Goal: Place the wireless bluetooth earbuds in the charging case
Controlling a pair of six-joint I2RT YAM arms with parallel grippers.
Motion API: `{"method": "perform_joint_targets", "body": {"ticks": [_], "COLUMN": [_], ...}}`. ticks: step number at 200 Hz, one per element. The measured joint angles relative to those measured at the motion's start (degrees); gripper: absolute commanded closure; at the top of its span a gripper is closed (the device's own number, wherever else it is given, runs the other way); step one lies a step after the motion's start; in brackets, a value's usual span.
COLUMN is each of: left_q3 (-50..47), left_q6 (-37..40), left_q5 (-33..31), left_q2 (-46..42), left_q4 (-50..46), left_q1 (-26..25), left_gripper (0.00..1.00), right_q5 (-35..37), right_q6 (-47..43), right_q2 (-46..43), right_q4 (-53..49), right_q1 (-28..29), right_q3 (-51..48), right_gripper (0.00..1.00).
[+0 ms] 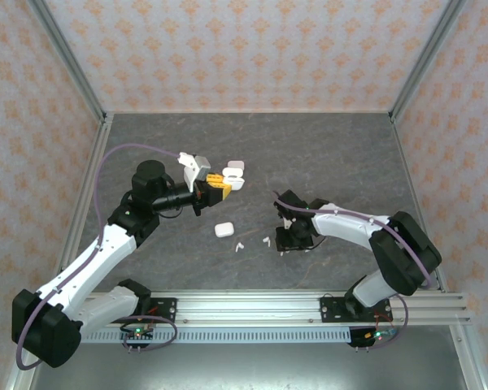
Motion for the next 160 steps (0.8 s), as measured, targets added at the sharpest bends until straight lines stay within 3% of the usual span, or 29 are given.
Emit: {"method": "perform_joint_targets", "body": {"ticks": [48, 90, 160], "left_q3": [0.0, -0.3, -1.5], "left_q6": [0.0, -1.0, -4.8], "left_q5": [0.0, 0.0, 0.6], "left_q2": [0.0, 0.0, 1.6], "left_q4": [0.0, 1.2, 6.2], "left_q1": [0.0, 0.0, -0.8], "left_gripper": [0.96, 0.96, 0.96], "right_q5": [0.3, 2.0, 4.1], "right_q6": [-0.1, -1.0, -9.8], "right_q2": [-1.6, -9.9, -22.9], "right_q4": [-0.8, -1.8, 1.7], "right_q1": [0.0, 0.0, 0.0], "right_q3": [0.0, 1.5, 15.8], "right_gripper": [0.8, 0.8, 0.8]}}
